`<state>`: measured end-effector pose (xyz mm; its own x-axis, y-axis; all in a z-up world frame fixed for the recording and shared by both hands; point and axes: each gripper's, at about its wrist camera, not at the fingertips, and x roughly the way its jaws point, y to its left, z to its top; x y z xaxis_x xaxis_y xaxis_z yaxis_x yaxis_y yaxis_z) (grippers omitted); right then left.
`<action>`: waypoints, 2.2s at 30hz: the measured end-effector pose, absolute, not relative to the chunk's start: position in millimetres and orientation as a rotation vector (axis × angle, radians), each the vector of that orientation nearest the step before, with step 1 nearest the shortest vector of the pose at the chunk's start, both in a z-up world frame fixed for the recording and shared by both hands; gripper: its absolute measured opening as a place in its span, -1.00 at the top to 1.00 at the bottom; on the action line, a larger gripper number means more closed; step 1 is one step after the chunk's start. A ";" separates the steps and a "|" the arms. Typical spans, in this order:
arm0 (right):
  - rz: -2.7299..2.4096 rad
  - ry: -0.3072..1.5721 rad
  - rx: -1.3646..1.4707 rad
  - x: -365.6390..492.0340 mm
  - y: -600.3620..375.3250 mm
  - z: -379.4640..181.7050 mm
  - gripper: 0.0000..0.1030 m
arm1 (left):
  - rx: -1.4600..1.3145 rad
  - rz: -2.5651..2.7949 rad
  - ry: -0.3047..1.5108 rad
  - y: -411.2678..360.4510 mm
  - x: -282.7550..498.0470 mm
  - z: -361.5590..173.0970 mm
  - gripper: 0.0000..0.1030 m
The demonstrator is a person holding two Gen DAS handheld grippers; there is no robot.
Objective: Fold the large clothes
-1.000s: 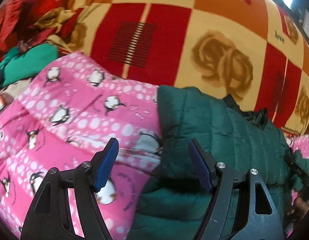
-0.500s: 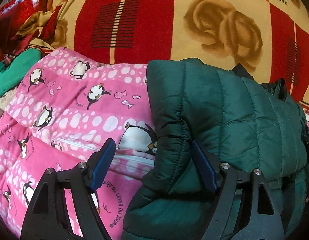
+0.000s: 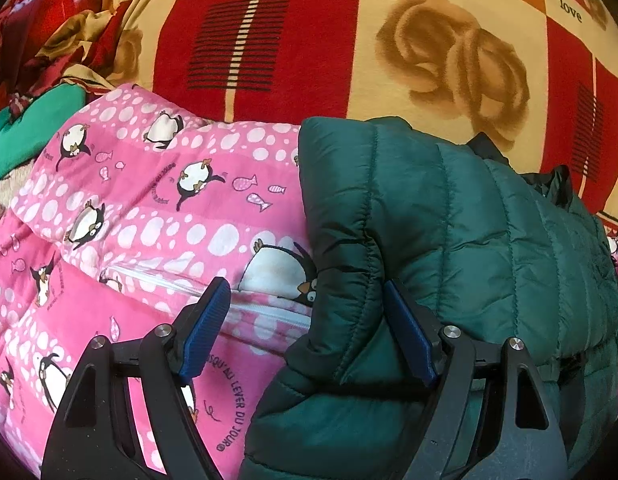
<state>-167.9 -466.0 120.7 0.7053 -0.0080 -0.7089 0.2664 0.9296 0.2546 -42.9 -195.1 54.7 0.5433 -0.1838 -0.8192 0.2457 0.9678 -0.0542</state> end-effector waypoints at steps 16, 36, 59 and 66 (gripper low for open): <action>-0.028 0.933 0.141 -49.6 -369.8 45.3 0.06 | 0.084 -0.249 0.971 -198.3 -40.4 48.8 -0.55; -0.195 0.914 0.200 -163.1 -458.3 72.0 0.06 | 0.114 -0.232 0.943 -202.2 -47.1 49.1 -0.56; -0.349 0.877 0.273 -179.2 -525.7 82.7 0.06 | 0.065 -0.398 0.858 -219.2 -65.3 92.6 -0.57; -0.337 0.944 0.273 -166.9 -533.0 61.1 0.06 | 0.155 -0.374 0.920 -236.9 -64.6 65.1 -0.57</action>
